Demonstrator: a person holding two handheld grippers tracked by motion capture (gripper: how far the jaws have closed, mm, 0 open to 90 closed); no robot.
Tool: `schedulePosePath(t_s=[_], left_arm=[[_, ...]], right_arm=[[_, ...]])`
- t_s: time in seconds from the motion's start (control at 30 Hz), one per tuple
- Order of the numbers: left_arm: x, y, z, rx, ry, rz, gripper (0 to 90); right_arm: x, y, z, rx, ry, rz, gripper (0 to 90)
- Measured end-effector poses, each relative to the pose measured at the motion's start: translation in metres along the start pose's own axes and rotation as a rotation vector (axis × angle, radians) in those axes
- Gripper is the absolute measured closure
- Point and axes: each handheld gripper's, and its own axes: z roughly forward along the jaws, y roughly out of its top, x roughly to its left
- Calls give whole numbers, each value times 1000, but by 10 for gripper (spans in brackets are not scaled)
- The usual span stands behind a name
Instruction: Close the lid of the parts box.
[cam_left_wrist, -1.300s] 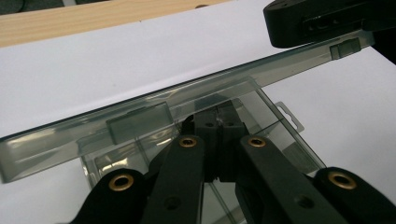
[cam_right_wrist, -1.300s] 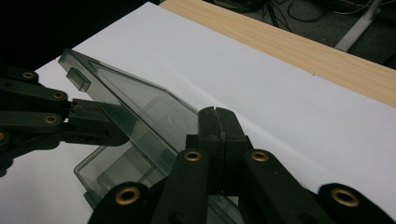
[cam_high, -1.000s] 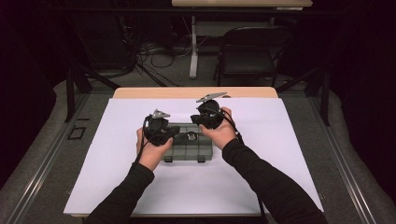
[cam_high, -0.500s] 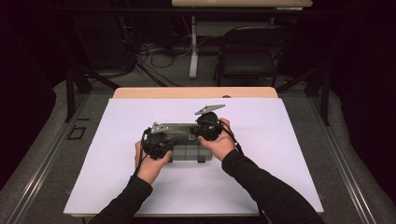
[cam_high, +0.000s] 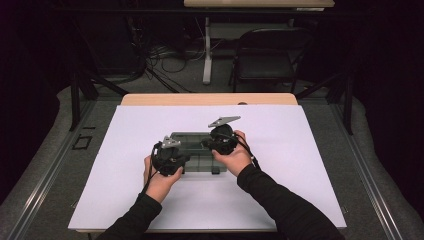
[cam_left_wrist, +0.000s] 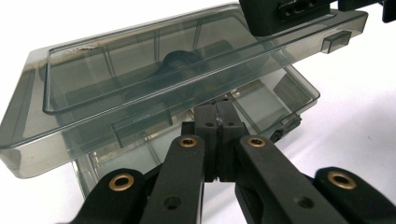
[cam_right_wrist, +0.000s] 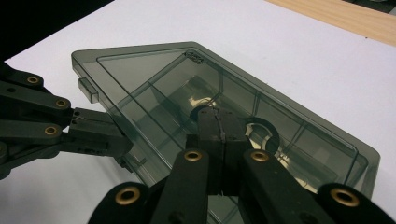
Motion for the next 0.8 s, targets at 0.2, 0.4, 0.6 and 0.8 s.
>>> schedulePosePath(t_s=[0.2, 0.4, 0.6, 0.8], left_arm=[[-1, -5, 0, 14, 4, 8, 900], [-1, -11, -1, 26, -2, 1, 900], [-2, -18, -3, 39, -6, 8, 900], [-3, -24, -8, 41, -14, 13, 900]], right_arm=[[1, -5, 1, 4, 3, 1, 900], [2, -11, 3, 6, 9, 1, 900], [3, -17, 4, 15, 20, 8, 900], [2, -24, 6, 23, 19, 13, 900]])
